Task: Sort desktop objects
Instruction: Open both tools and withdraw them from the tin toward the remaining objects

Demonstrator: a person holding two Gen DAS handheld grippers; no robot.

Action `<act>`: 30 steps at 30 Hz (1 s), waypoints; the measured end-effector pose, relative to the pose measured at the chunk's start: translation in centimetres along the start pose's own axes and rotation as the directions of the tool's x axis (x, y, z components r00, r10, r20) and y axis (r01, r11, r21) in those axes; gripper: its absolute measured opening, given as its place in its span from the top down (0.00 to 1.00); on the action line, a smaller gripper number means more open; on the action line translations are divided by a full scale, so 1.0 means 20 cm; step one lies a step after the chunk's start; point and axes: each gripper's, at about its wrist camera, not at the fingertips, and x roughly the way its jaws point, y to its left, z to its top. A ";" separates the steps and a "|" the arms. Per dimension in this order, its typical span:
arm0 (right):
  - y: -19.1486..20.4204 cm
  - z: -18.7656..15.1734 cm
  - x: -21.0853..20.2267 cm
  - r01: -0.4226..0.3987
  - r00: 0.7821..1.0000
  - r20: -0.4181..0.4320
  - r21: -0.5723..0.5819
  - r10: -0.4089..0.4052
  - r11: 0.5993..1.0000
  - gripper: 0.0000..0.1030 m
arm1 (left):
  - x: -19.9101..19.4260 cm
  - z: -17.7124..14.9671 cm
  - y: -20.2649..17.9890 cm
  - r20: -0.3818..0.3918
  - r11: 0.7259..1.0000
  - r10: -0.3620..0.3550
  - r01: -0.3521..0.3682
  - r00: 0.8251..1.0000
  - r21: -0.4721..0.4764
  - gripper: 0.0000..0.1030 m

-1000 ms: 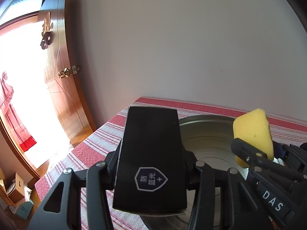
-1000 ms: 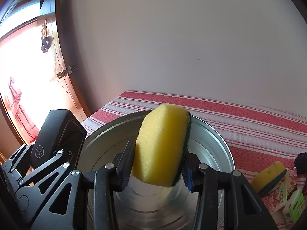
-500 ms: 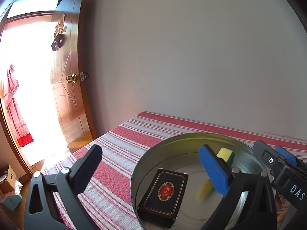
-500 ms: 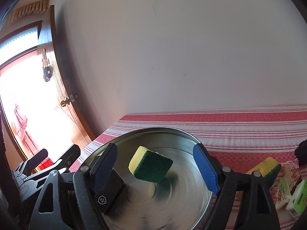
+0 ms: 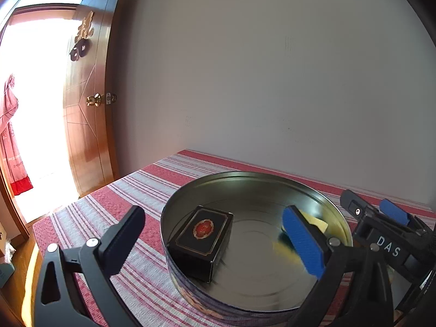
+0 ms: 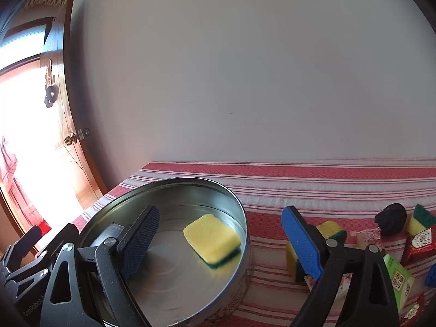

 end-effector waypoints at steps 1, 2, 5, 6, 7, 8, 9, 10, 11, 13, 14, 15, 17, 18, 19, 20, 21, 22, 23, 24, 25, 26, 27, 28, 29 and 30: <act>0.00 -0.01 -0.02 0.018 1.000 0.009 -0.017 -0.017 1.000 0.10 | -0.01 -0.01 -0.01 -0.002 1.000 -0.006 0.006 1.000 0.004 0.01; 0.00 -0.01 -0.03 0.034 0.999 0.014 -0.031 -0.034 0.999 0.10 | -0.02 -0.02 -0.02 -0.005 1.000 -0.012 0.012 1.000 0.006 0.01; -0.03 -0.03 -0.06 0.067 0.998 0.021 -0.052 -0.066 0.996 0.10 | -0.04 -0.04 -0.05 -0.017 0.999 -0.031 0.031 0.999 0.015 0.01; -0.04 -0.04 -0.07 0.075 0.997 0.023 -0.054 -0.074 0.996 0.10 | -0.05 -0.05 -0.06 -0.020 0.999 -0.035 0.036 0.999 0.016 0.01; -0.05 -0.04 -0.08 0.084 0.996 0.026 -0.057 -0.083 0.995 0.10 | -0.06 -0.06 -0.07 -0.023 0.999 -0.041 0.041 0.999 0.016 0.01; -0.07 -0.05 -0.09 0.094 0.995 0.029 -0.060 -0.093 0.994 0.10 | -0.06 -0.06 -0.07 -0.027 0.999 -0.047 0.048 0.999 0.017 0.01; -0.08 -0.05 -0.11 0.109 0.994 0.033 -0.065 -0.107 0.992 0.10 | -0.07 -0.07 -0.08 -0.030 0.998 -0.054 0.054 0.998 0.019 0.01; -0.10 -0.06 -0.12 0.125 0.992 0.038 -0.070 -0.123 0.990 0.10 | -0.08 -0.08 -0.09 -0.032 0.998 -0.061 0.062 0.998 0.021 0.01; -0.11 -0.07 -0.14 0.138 0.990 0.042 -0.074 -0.135 0.988 0.10 | -0.09 -0.08 -0.10 -0.034 0.997 -0.069 0.070 0.997 0.026 0.01; -0.14 -0.08 -0.16 0.152 0.988 0.040 -0.075 -0.149 0.986 0.10 | -0.10 -0.09 -0.13 -0.033 0.996 -0.079 0.080 0.996 0.041 0.01; -0.15 -0.09 -0.18 0.157 0.987 0.038 -0.074 -0.154 0.985 0.10 | -0.11 -0.09 -0.14 -0.031 0.995 -0.084 0.085 0.996 0.048 0.01; -0.17 -0.09 -0.19 0.163 0.986 0.034 -0.071 -0.161 0.984 0.10 | -0.12 -0.09 -0.15 -0.029 0.994 -0.090 0.091 0.996 0.054 0.01; -0.20 -0.11 -0.23 0.179 0.984 0.033 -0.068 -0.177 0.981 0.10 | -0.14 -0.10 -0.18 -0.028 0.993 -0.102 0.104 0.994 0.063 0.01; -0.21 -0.11 -0.24 0.191 0.981 0.033 -0.068 -0.189 0.979 0.10 | -0.15 -0.10 -0.19 -0.029 0.992 -0.109 0.110 0.994 0.066 0.01; -0.22 -0.12 -0.26 0.205 0.979 0.032 -0.068 -0.203 0.976 0.10 | -0.15 -0.10 -0.21 -0.030 0.991 -0.116 0.117 0.993 0.069 0.01; -0.24 -0.13 -0.28 0.213 0.977 0.030 -0.067 -0.212 0.975 0.10 | -0.16 -0.10 -0.22 -0.034 0.989 -0.126 0.128 0.992 0.072 0.01; -0.27 -0.14 -0.30 0.218 0.976 0.026 -0.064 -0.217 0.974 0.10 | -0.17 -0.11 -0.24 -0.038 0.988 -0.136 0.138 0.990 0.075 0.01; -0.29 -0.14 -0.31 0.222 0.975 0.020 -0.056 -0.222 0.973 0.10 | -0.17 -0.11 -0.26 -0.042 0.986 -0.146 0.149 0.988 0.079 0.01; -0.31 -0.14 -0.32 0.228 0.974 0.012 -0.045 -0.228 0.973 0.10 | -0.18 -0.12 -0.28 -0.046 0.983 -0.157 0.160 0.987 0.084 0.01; -0.34 -0.15 -0.34 0.234 0.972 0.001 -0.031 -0.234 0.972 0.10 | -0.19 -0.12 -0.29 -0.048 0.981 -0.167 0.171 0.985 0.090 0.01; -0.37 -0.15 -0.35 0.240 0.971 -0.010 -0.013 -0.240 0.971 0.10 | -0.20 -0.12 -0.31 -0.049 0.979 -0.175 0.180 0.983 0.098 0.01; -0.40 -0.16 -0.37 0.241 0.970 -0.019 0.008 -0.240 0.971 0.10 | -0.21 -0.13 -0.33 -0.050 0.977 -0.182 0.187 0.982 0.106 0.01; -0.43 -0.17 -0.39 0.238 0.971 -0.027 0.031 -0.238 0.971 0.10 | -0.22 -0.13 -0.35 -0.050 0.974 -0.189 0.193 0.981 0.114 0.01; -0.46 -0.17 -0.41 0.238 0.971 -0.031 0.051 -0.237 0.970 0.10 | -0.23 -0.14 -0.36 -0.051 0.972 -0.195 0.200 0.979 0.122 0.01; -0.48 -0.17 -0.43 0.242 0.970 -0.033 0.066 -0.240 0.968 0.10 | -0.24 -0.14 -0.38 -0.054 0.970 -0.201 0.207 0.978 0.128 0.01; -0.51 -0.17 -0.45 0.250 0.968 -0.033 0.076 -0.248 0.965 0.10 | -0.24 -0.14 -0.40 -0.057 0.968 -0.208 0.214 0.976 0.134 0.01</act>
